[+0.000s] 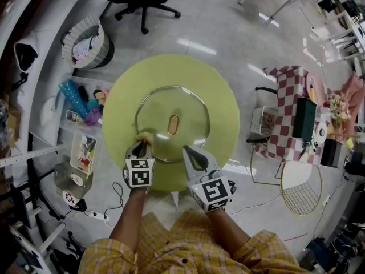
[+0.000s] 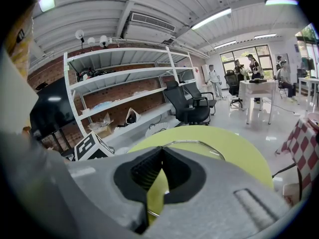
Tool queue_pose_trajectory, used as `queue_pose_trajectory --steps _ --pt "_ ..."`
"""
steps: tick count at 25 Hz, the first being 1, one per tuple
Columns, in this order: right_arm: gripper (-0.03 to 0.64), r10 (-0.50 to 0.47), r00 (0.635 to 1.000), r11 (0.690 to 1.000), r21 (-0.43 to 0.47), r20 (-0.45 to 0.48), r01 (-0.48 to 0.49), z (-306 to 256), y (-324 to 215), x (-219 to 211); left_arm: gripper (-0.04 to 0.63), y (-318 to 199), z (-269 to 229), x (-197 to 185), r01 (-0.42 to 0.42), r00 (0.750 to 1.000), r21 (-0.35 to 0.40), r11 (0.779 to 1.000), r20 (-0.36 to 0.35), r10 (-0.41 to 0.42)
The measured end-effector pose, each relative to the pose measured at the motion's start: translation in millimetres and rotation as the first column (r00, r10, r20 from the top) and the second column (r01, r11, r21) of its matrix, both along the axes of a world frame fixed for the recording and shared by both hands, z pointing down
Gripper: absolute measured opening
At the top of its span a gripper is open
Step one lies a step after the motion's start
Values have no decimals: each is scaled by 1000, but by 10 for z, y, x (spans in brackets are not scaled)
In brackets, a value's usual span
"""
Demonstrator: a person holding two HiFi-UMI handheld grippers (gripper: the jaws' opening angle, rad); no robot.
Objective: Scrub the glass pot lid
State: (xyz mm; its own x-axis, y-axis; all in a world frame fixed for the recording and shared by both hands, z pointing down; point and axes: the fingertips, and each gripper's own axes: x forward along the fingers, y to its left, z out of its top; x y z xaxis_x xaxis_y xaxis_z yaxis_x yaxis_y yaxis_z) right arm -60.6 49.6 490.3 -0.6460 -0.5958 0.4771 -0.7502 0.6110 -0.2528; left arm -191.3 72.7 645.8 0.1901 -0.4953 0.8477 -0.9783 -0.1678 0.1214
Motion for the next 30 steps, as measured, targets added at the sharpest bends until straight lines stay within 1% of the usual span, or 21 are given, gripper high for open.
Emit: queue_pose_trajectory --steps 4,9,30 --pt "-2 -1 1000 1000 4 -1 1 1 -54 -19 38 -84 51 -132 18 1000 10 1000 23 -18" --pt "-3 1 1000 1000 6 2 -1 -7 -119 -16 38 -206 61 -224 20 999 23 1000 46 -21" --pt "-3 4 1000 1000 -1 8 -4 21 -275 -97 38 -565 55 -379 49 998 30 998 45 -50"
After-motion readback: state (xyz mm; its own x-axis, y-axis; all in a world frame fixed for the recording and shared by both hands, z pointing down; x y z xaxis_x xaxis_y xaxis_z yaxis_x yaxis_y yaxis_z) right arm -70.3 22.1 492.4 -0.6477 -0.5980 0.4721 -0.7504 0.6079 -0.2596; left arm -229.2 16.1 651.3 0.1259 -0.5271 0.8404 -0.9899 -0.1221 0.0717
